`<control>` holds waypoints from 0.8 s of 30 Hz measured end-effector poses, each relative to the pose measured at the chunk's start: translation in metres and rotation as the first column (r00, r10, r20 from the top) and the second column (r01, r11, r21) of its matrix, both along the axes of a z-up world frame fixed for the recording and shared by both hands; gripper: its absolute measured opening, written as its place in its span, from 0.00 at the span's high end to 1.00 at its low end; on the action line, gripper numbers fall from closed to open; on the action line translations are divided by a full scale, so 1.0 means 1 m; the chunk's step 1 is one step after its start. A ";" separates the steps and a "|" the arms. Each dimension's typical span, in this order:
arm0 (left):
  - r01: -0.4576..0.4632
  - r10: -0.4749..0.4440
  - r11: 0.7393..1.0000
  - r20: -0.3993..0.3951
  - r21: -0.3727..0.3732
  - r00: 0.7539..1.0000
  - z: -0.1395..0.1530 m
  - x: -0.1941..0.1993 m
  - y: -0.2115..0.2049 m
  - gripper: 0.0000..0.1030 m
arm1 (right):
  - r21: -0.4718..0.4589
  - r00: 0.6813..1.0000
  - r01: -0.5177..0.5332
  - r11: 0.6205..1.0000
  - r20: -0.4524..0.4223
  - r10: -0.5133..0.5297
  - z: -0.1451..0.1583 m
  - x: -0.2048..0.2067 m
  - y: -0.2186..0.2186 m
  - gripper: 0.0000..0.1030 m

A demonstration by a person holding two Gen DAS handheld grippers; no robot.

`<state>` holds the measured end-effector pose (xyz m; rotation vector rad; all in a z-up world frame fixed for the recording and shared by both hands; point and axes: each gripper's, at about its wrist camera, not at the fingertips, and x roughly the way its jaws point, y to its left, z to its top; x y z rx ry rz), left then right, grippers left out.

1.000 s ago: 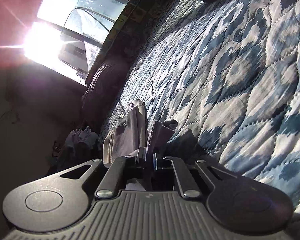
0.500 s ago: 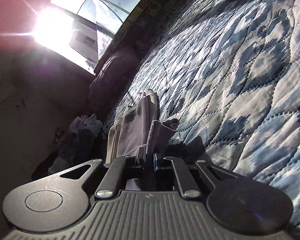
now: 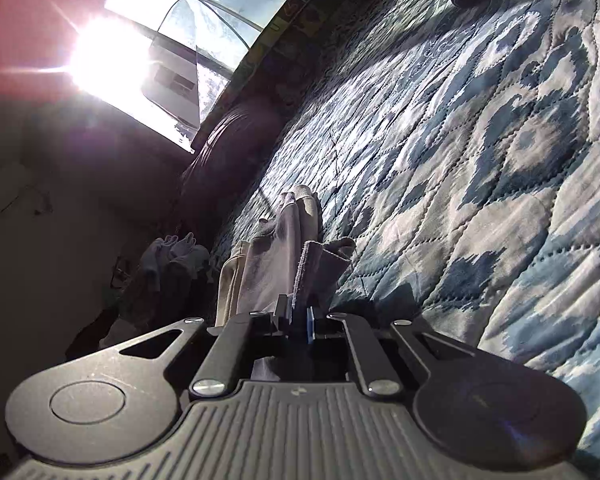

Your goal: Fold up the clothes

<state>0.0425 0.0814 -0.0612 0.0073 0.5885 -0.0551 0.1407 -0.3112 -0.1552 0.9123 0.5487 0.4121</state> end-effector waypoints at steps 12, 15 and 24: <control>0.091 -0.086 0.995 -0.084 0.050 0.993 -0.037 0.017 -0.045 0.75 | -0.078 0.998 0.032 0.996 -0.052 -0.036 -0.006 0.020 -0.007 0.90; 0.118 -0.105 0.990 -0.161 0.076 0.981 -0.050 0.019 -0.051 0.75 | -0.052 0.998 0.046 0.998 -0.036 -0.048 -0.008 0.018 -0.007 0.90; 0.046 -0.048 0.999 -0.092 -0.018 0.995 -0.022 0.046 -0.025 0.75 | -0.008 0.998 0.038 0.999 -0.054 -0.038 -0.011 0.019 -0.010 0.90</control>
